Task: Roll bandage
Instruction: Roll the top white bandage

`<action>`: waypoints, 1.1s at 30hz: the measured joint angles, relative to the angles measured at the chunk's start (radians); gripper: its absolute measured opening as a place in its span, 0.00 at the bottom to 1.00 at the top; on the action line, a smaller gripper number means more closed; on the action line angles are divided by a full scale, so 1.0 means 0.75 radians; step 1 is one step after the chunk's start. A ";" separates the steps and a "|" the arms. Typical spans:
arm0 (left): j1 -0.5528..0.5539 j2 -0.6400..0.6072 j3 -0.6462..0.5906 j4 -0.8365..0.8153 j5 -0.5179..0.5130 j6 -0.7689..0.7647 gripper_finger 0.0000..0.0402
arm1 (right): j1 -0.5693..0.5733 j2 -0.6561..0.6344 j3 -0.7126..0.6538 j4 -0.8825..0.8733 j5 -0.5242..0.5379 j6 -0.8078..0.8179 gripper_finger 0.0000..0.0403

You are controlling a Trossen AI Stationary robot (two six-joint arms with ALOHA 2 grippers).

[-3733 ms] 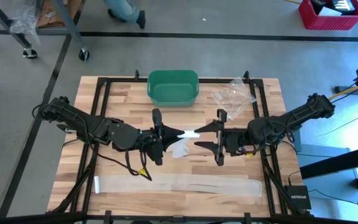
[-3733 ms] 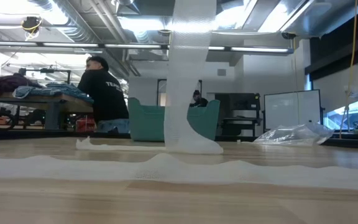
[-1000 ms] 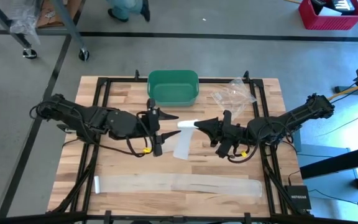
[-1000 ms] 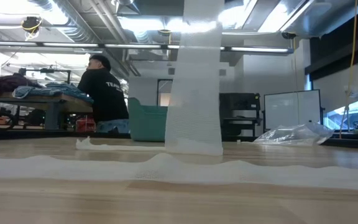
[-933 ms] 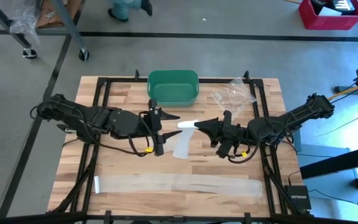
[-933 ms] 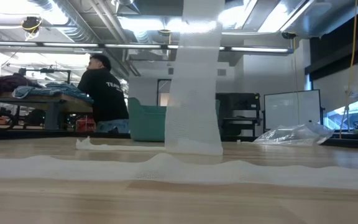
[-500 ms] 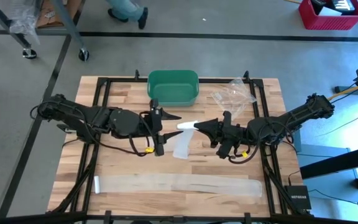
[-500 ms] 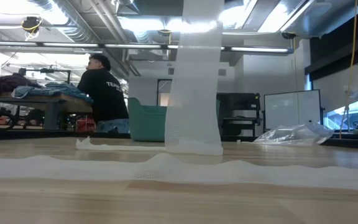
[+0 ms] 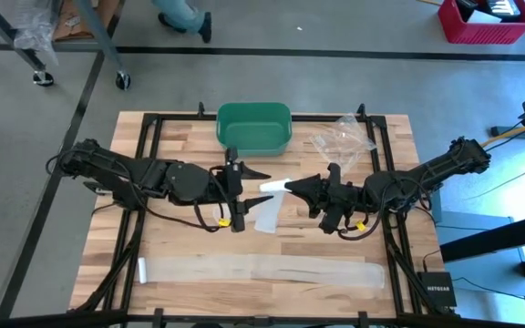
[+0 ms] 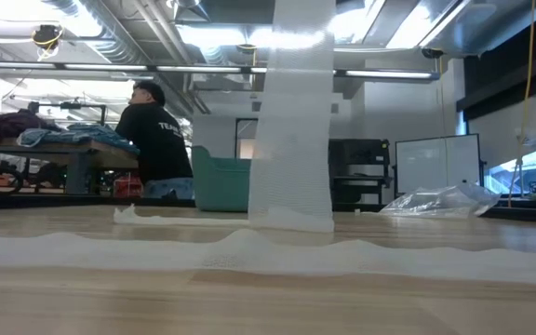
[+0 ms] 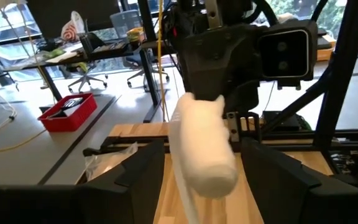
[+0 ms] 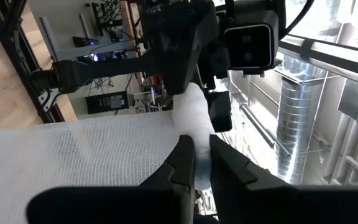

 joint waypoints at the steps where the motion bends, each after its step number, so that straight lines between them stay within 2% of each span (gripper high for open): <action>1: 0.000 0.002 0.000 0.005 0.000 0.003 0.50 | 0.000 0.000 0.000 -0.001 0.000 0.000 0.09; 11: 0.001 0.003 -0.001 0.041 0.000 0.027 0.34 | 0.000 0.000 0.000 -0.002 0.002 0.004 0.09; 17: 0.001 0.003 -0.001 0.038 -0.001 0.095 0.23 | 0.000 0.000 0.000 -0.001 -0.008 0.128 0.11; 23: 0.001 0.003 -0.001 0.030 -0.001 0.155 0.14 | 0.002 0.000 0.000 0.000 0.001 0.483 0.29; 28: -0.007 0.003 -0.001 0.028 -0.005 0.232 0.12 | 0.002 -0.001 0.011 -0.019 0.037 0.788 0.47; 33: -0.018 0.003 -0.001 0.029 -0.024 0.461 0.13 | 0.012 -0.058 0.087 -0.268 0.049 1.131 0.58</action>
